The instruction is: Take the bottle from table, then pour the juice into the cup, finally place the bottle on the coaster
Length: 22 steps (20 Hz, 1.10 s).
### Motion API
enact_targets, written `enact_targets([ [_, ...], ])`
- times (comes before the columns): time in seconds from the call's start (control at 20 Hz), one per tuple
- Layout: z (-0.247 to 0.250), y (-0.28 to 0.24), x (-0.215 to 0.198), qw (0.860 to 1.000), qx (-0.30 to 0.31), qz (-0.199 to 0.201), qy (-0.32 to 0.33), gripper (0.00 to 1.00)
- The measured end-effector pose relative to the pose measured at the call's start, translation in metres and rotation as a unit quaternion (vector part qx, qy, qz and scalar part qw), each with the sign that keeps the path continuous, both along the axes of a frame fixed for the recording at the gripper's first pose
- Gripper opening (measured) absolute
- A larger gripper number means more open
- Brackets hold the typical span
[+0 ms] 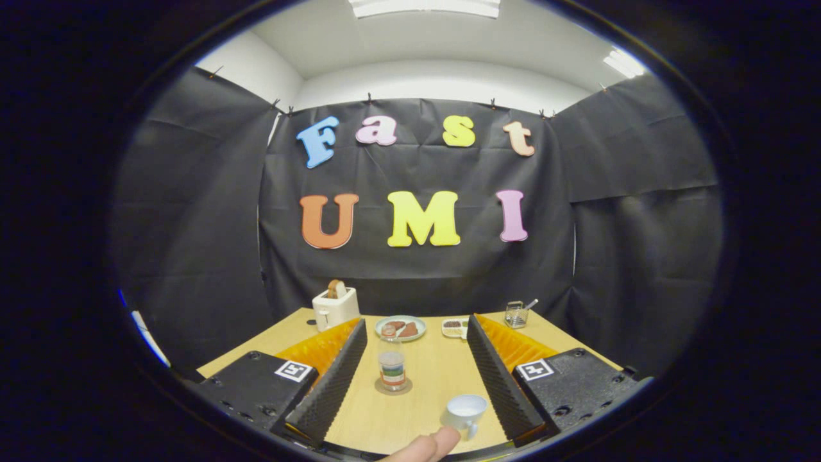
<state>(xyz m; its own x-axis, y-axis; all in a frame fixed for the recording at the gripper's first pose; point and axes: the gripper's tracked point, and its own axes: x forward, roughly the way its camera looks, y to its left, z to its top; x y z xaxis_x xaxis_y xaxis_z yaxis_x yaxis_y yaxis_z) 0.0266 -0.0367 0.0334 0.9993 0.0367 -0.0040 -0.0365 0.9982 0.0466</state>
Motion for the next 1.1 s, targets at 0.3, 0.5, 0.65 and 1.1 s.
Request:
enact_targets([
  [0.3,0.016,-0.025,-0.038,1.000,0.027,-0.011,0.000,1.00],
  [0.5,0.031,-0.031,-0.052,1.000,0.021,-0.018,-0.007,0.99],
  [0.65,0.044,-0.029,-0.053,0.999,0.025,-0.014,-0.022,0.99],
  [1.1,0.021,-0.031,-0.030,1.000,0.002,-0.015,0.002,0.99],
])
